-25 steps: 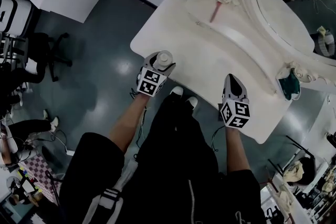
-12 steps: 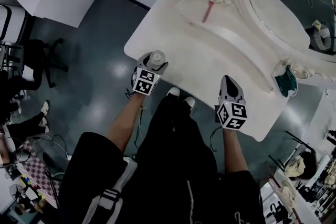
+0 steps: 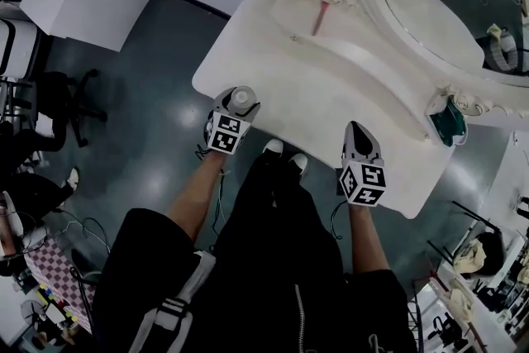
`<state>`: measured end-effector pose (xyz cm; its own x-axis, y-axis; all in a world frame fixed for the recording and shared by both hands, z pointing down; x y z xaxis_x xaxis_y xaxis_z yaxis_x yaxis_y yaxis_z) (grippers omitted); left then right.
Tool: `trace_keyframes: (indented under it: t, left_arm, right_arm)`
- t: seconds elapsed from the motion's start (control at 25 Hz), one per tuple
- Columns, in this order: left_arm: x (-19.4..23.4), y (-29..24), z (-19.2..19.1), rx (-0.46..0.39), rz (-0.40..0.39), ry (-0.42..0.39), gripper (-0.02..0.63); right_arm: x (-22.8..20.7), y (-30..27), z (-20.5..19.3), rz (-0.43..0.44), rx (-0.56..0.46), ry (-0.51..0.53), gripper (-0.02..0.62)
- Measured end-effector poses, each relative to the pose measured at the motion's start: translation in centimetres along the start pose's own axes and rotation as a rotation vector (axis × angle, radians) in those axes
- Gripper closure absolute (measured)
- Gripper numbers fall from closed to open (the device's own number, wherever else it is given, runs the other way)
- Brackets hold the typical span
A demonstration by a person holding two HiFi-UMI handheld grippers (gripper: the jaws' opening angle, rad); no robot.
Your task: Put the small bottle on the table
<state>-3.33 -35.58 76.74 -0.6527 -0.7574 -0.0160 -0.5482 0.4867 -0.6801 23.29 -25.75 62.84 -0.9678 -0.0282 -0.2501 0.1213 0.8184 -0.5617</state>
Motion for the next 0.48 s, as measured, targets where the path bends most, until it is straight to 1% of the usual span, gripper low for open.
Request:
trace_keyframes:
  t: [0.08, 0.2, 0.4, 0.48]
  left_arm:
    - [0.0, 0.0, 0.0, 0.004, 0.004, -0.011, 0.276]
    - [0.0, -0.1, -0.1, -0.013, 0.019, -0.022, 0.275]
    - [0.0, -0.1, -0.2, -0.029, 0.026, -0.012, 0.273]
    - [0.2, -0.1, 0.1, -0.046, 0.035, 0.004, 0.269]
  right_arm:
    - [-0.1, 0.3, -0.2, -0.004, -0.002, -0.003, 0.592]
    - [-0.1, 0.8, -0.3, -0.006, -0.006, -0.003, 0.592]
    - [-0.4, 1.7, -0.7, -0.014, -0.013, -0.011, 0.592]
    - [-0.7, 2.1, -0.9, -0.020, -0.015, -0.016, 0.592]
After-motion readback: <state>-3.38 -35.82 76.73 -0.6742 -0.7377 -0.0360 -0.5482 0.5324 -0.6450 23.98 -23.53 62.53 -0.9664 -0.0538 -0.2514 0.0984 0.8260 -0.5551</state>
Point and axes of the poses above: the fingertips, and each gripper's own axes: y backward along the fingers, x to its left, z out of its top, the point moved 1 cm from there along y, backward along the fingers, and after that the axes turned 7 degrees about -y, right-handed, at the moved point
